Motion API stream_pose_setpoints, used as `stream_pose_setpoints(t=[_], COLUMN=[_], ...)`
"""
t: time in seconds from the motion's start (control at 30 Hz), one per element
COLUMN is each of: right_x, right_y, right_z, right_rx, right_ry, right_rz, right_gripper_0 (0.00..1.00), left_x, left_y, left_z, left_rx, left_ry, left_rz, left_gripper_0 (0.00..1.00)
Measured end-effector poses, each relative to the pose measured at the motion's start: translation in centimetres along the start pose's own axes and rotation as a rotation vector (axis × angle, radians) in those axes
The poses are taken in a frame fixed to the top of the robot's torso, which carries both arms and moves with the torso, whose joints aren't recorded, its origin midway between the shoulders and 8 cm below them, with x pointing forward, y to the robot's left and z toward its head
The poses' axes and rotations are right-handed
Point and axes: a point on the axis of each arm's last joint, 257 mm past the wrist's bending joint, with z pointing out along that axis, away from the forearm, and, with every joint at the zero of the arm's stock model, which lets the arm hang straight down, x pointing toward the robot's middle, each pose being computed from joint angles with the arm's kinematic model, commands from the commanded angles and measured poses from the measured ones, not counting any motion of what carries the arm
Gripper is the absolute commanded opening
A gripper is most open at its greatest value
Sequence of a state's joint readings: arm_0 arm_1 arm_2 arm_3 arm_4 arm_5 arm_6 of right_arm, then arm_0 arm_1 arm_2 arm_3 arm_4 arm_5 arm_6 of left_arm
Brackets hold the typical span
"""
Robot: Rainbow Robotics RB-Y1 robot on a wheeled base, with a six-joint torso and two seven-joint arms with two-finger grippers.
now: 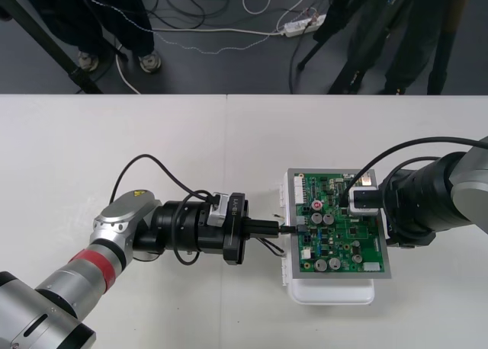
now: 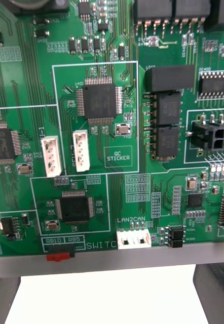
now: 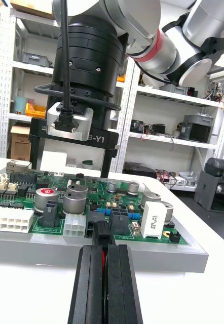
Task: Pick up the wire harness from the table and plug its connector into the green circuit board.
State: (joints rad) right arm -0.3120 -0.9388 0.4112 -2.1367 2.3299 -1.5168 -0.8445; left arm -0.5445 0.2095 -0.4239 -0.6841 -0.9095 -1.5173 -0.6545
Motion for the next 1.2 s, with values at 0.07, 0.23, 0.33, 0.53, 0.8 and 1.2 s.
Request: stream_pose_setpoints(t=[0.07, 0.23, 0.33, 0.53, 0.8, 1.2], right_x=[-0.03, -0.09, -0.12, -0.18, -0.24, -0.35], right_y=[0.03, 0.1, 0.1, 0.12, 0.14, 0.19], right_z=[0.0, 0.0, 0.0, -0.01, -0.02, -0.03], right_rx=[-0.001, -0.004, -0.004, -0.005, -0.005, -0.007], right_ry=[-0.001, -0.004, -0.005, -0.007, -0.009, -0.013], right_rz=[0.0, -0.002, -0.015, -0.027, -0.044, -0.084], right_gripper_0=[1.0, 1.0, 1.0, 1.0, 1.0, 1.0], left_x=[-0.02, -0.03, -0.03, -0.03, -0.03, -0.03], left_y=[-0.01, -0.01, -0.01, -0.01, -0.01, -0.01], left_z=[0.05, 0.07, 0.08, 0.08, 0.08, 0.08], left_rx=[0.0, 0.0, 0.0, 0.0, 0.0, 0.0], left_ry=[-0.001, -0.002, -0.002, -0.002, -0.002, -0.002], left_rz=[0.0, 0.0, 0.0, 0.0, 0.0, 0.0], left_gripper_0=[0.0, 0.0, 0.0, 0.0, 0.0, 0.0])
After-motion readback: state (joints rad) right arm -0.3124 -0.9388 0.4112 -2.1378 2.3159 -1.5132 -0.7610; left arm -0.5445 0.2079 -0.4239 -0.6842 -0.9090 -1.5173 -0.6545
